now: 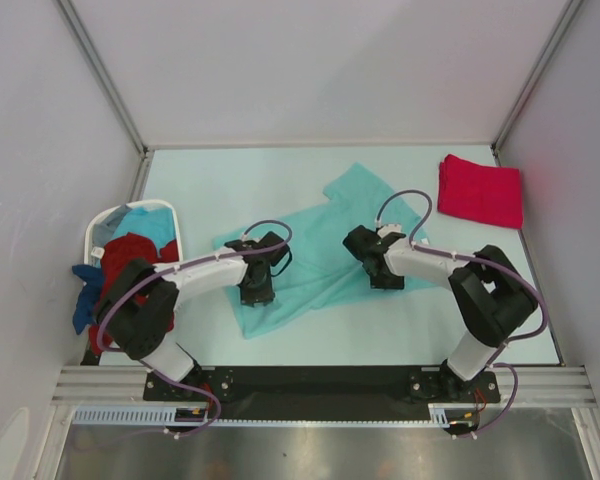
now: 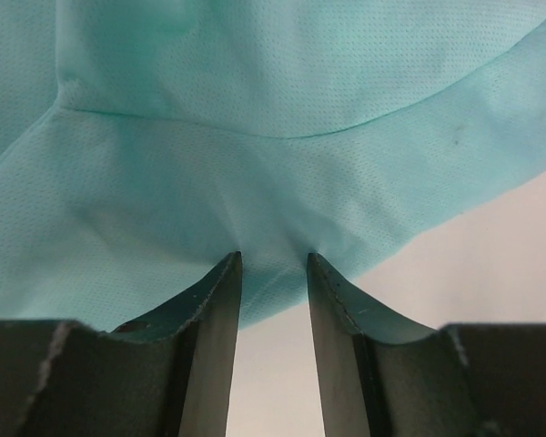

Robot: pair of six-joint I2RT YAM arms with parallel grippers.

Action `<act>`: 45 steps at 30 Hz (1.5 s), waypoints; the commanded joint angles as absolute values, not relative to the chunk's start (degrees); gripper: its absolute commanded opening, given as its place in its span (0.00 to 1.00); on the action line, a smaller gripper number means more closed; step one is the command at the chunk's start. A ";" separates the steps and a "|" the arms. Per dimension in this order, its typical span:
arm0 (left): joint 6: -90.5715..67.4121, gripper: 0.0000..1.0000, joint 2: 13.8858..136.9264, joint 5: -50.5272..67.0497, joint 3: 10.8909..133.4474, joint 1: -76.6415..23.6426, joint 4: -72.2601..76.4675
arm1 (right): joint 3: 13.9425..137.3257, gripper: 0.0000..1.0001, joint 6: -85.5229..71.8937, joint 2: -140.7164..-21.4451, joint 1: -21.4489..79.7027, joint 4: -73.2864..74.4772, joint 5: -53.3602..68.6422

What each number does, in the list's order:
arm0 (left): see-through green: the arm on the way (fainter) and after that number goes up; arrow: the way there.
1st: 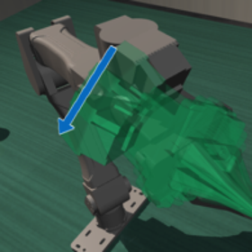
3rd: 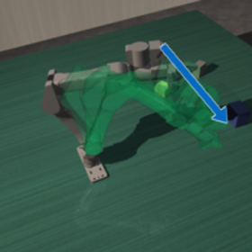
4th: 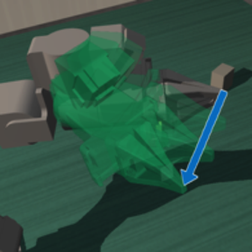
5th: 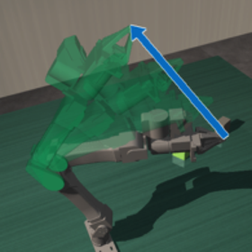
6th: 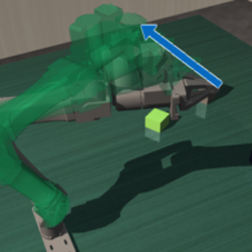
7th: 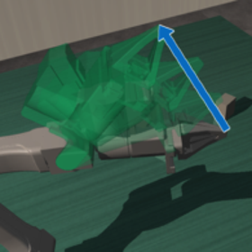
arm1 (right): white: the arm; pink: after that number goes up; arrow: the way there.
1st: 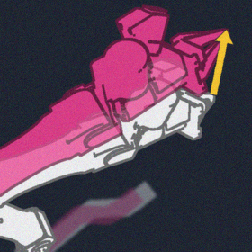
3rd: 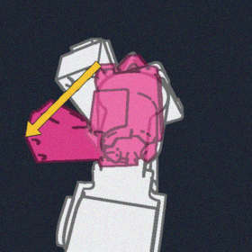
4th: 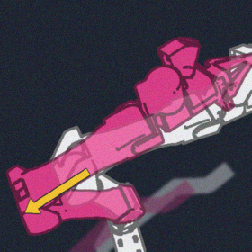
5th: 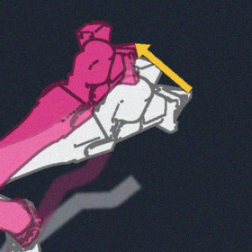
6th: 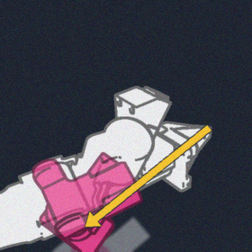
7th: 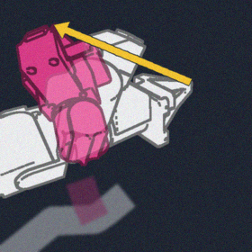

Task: Fold and stack the t-shirts
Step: Fold the flattened tshirt in 1/3 of the way

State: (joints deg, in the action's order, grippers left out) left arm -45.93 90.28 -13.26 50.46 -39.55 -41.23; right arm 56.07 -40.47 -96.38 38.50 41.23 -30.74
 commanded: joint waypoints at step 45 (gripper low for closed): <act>-42.81 0.48 73.15 -23.98 54.66 -28.56 -44.91 | 56.93 0.54 -41.67 -76.65 41.05 47.81 -32.32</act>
